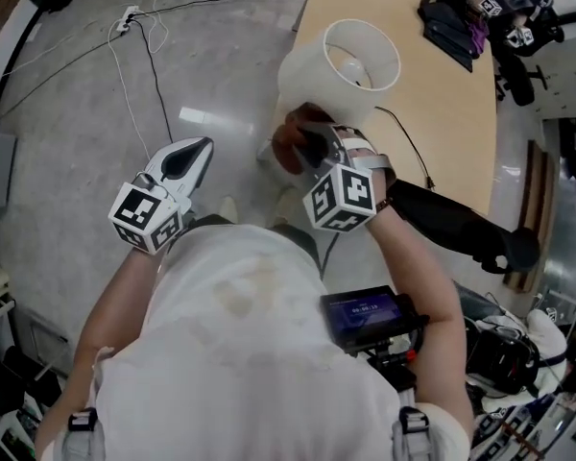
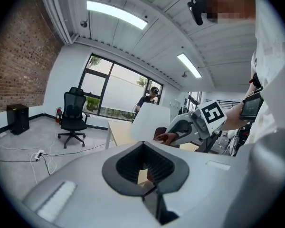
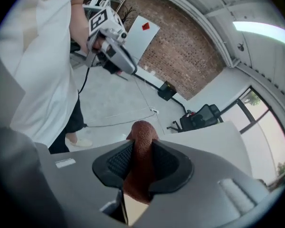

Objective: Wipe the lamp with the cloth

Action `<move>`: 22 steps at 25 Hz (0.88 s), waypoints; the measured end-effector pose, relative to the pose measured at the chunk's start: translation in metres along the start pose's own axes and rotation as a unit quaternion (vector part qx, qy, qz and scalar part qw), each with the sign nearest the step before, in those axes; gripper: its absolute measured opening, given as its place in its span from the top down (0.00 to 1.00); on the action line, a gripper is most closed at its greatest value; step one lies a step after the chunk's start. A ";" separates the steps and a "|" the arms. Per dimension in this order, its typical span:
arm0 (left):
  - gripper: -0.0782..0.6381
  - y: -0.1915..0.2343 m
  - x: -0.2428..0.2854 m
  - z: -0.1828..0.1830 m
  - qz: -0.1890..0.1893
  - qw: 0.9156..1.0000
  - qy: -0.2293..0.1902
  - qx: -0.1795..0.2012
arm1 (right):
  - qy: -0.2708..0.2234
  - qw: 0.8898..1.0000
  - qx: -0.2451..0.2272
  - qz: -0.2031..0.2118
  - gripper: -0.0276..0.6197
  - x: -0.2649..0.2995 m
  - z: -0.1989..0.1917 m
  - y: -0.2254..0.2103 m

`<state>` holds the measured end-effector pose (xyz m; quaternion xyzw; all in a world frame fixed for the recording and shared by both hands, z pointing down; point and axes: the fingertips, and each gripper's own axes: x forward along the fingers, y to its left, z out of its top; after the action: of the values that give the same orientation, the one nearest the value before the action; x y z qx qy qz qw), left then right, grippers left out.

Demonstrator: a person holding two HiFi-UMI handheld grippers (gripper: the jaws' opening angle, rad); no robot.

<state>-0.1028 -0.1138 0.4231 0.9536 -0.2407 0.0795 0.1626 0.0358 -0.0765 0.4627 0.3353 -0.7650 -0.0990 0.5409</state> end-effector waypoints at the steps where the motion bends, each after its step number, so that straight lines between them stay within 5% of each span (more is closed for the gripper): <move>1: 0.89 -0.004 0.005 0.002 -0.003 1.000 -0.001 0.002 | -0.026 0.999 0.019 -0.013 0.78 -0.011 0.004 -0.010; 6: 0.89 -0.029 -0.003 0.000 -0.023 1.000 0.001 0.014 | -0.158 0.973 0.077 -0.151 0.78 -0.102 0.045 -0.065; 9: 0.89 -0.041 -0.007 -0.004 -0.036 0.999 0.007 0.024 | -0.178 0.961 0.096 -0.191 0.78 -0.127 0.049 -0.079; 14: 0.89 -0.054 0.031 0.009 -0.048 0.998 0.020 0.037 | -0.155 0.963 0.139 -0.172 0.78 -0.097 -0.008 -0.088; 22: 0.89 -0.050 0.038 0.006 -0.048 0.997 0.036 0.038 | -0.095 0.974 0.187 -0.090 0.78 -0.035 -0.057 -0.016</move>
<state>-0.0451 -0.0908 0.4130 0.9661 -0.1851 0.1152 0.1383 0.0996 -0.0551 0.4506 0.4872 -0.7843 -0.0344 0.3824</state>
